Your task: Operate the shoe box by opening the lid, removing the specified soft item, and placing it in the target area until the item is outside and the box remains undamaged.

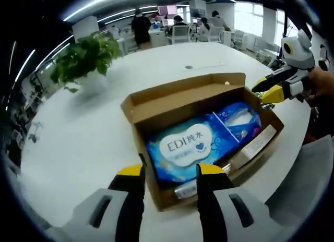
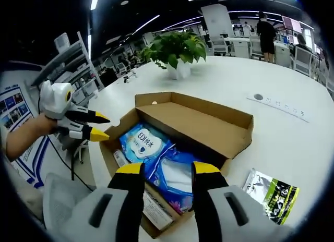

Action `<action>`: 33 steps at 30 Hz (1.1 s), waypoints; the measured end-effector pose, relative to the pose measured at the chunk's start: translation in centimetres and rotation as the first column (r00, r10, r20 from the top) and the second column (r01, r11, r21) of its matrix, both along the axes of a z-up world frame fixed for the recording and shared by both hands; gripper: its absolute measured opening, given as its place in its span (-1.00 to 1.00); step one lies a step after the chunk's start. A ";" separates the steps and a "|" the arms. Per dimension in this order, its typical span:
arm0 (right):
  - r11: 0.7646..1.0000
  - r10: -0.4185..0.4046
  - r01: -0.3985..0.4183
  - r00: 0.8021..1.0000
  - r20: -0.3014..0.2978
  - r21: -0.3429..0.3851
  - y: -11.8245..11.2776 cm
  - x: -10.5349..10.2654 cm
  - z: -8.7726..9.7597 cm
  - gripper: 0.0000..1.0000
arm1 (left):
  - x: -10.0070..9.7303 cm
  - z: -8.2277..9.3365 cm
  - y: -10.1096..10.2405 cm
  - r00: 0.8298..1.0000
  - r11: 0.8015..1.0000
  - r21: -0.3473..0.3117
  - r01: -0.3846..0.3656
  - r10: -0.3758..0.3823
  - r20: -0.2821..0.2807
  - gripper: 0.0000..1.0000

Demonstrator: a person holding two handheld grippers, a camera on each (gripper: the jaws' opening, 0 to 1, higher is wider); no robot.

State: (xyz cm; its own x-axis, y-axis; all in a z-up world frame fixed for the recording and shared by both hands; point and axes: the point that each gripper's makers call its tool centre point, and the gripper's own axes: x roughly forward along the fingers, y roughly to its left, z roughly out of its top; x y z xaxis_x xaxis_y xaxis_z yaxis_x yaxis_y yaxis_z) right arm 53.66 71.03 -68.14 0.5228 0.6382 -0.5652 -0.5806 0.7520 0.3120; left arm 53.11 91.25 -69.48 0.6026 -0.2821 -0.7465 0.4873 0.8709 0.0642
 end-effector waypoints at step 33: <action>0.994 0.107 -0.109 0.988 -0.111 -0.013 6.6 1.2 -5.0 -0.54 | -0.7 -3.4 2.2 0.985 0.989 -0.040 -0.141 0.136 -0.108 -0.90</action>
State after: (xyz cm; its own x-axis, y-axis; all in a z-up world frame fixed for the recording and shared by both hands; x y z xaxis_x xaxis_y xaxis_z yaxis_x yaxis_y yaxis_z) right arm 54.89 77.61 -73.19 0.3853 0.6760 -0.6281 -0.6221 0.6930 0.3643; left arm 52.40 93.45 -72.91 0.5579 -0.2380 -0.7951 0.3636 0.9313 -0.0237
